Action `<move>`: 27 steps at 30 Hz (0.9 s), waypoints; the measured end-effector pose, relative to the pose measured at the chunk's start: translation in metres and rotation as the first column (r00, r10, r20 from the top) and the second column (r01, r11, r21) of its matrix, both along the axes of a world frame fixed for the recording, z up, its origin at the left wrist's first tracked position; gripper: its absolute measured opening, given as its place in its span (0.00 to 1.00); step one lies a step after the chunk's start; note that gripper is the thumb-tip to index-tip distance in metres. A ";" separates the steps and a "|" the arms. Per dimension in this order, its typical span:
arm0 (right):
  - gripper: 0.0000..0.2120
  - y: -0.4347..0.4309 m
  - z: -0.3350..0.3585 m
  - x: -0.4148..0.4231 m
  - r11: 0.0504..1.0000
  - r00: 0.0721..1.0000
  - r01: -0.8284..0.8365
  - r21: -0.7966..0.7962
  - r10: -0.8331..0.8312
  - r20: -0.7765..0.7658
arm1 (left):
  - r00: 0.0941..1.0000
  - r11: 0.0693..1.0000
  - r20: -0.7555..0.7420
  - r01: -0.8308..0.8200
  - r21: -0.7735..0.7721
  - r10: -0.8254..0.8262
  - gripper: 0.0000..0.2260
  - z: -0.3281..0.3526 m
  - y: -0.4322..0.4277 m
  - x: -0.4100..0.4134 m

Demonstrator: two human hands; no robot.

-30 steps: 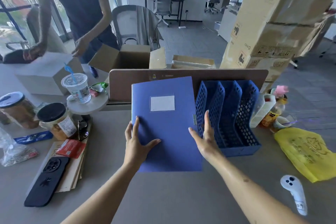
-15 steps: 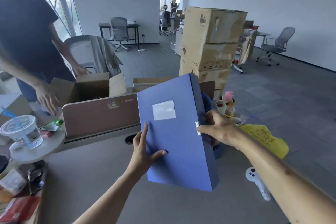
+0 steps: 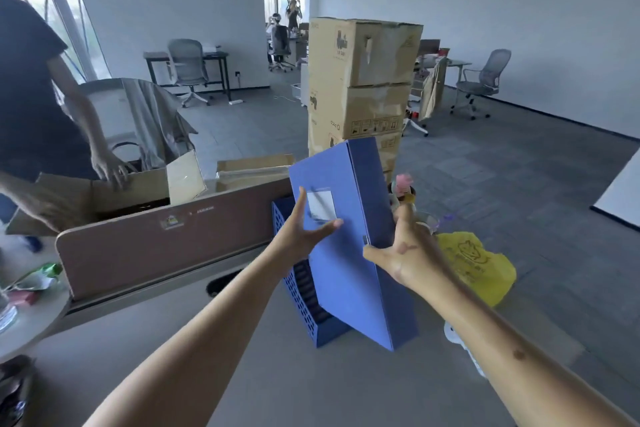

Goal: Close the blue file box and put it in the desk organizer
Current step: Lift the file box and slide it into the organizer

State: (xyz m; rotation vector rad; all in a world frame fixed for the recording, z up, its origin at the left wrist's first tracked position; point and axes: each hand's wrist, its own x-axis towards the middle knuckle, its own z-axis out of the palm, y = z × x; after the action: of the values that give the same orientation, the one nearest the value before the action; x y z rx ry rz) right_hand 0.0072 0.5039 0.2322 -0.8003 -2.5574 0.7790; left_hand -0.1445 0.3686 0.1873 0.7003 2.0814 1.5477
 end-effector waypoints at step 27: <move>0.27 -0.025 -0.165 -0.075 0.915 0.973 -0.072 -0.398 -0.023 -0.230 | 0.982 0.998 -0.185 0.034 -0.059 -0.044 0.56 -0.061 -0.006 -0.055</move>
State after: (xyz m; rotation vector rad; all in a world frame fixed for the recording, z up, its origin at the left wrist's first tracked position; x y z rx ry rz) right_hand -0.0673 0.4790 0.0676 -0.7419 -2.2313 1.3554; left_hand -0.1991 0.3623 0.1262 0.8904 2.2212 1.4458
